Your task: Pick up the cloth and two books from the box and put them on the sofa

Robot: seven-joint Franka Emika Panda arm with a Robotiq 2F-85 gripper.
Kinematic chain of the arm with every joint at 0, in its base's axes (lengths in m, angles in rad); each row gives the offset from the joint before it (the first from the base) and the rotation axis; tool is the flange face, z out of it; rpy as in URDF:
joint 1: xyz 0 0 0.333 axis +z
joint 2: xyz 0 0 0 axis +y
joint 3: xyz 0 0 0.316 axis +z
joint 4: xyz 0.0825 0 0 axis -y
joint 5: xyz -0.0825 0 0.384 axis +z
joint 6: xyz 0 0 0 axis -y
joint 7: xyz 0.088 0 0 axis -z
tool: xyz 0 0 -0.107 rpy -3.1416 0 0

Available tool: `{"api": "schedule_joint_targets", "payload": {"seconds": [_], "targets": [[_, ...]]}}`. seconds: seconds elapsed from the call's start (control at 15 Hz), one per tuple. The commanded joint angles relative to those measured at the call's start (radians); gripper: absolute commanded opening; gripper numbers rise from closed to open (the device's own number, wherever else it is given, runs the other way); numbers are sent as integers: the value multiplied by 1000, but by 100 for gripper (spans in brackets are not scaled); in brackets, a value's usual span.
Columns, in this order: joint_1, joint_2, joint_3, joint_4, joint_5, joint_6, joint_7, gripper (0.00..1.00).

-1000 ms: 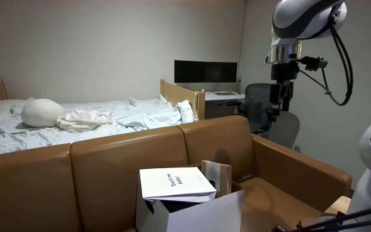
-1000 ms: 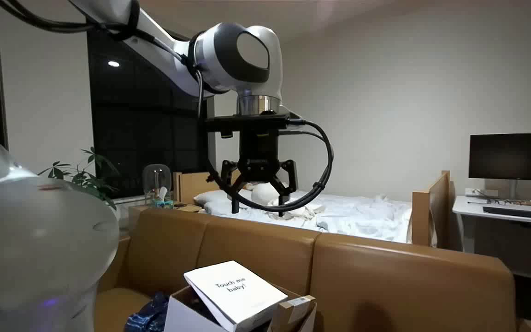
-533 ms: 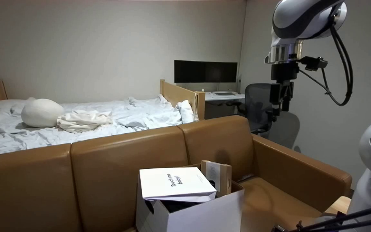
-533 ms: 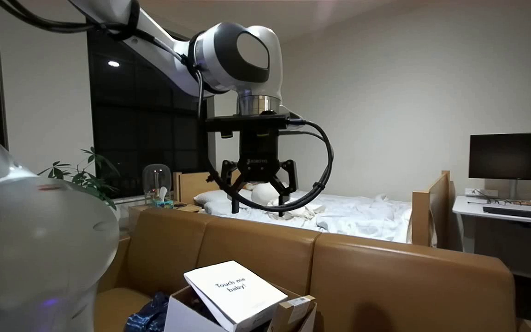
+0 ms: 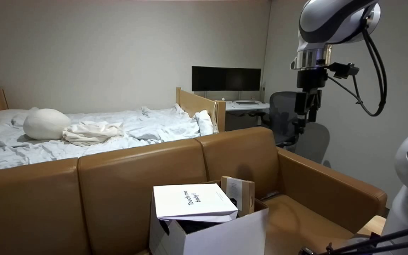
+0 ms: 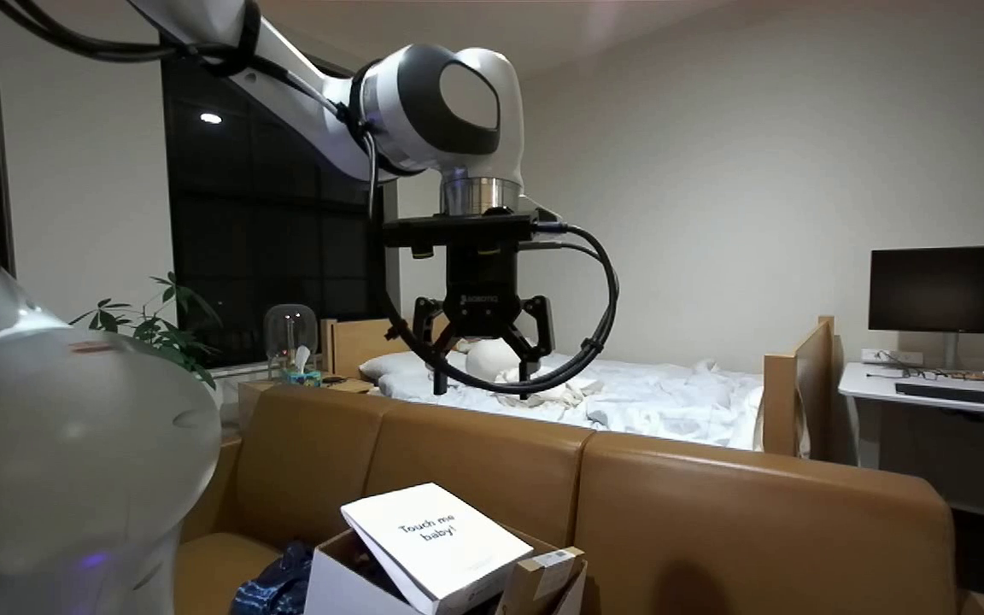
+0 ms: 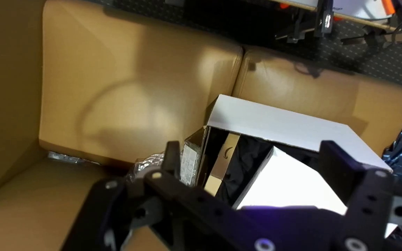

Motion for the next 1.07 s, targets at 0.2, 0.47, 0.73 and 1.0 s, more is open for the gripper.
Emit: {"api": "schedule_joint_targets", "payload": {"seconds": [0.2,0.47,0.73,1.0], "targets": [[-65,131,-2,-144,-16,463,177,100],[-109,324,20,-184,-8,693,245,100],[-103,330,17,-169,6,665,214,100],[-52,463,4,-104,72,660,172,100]]}}
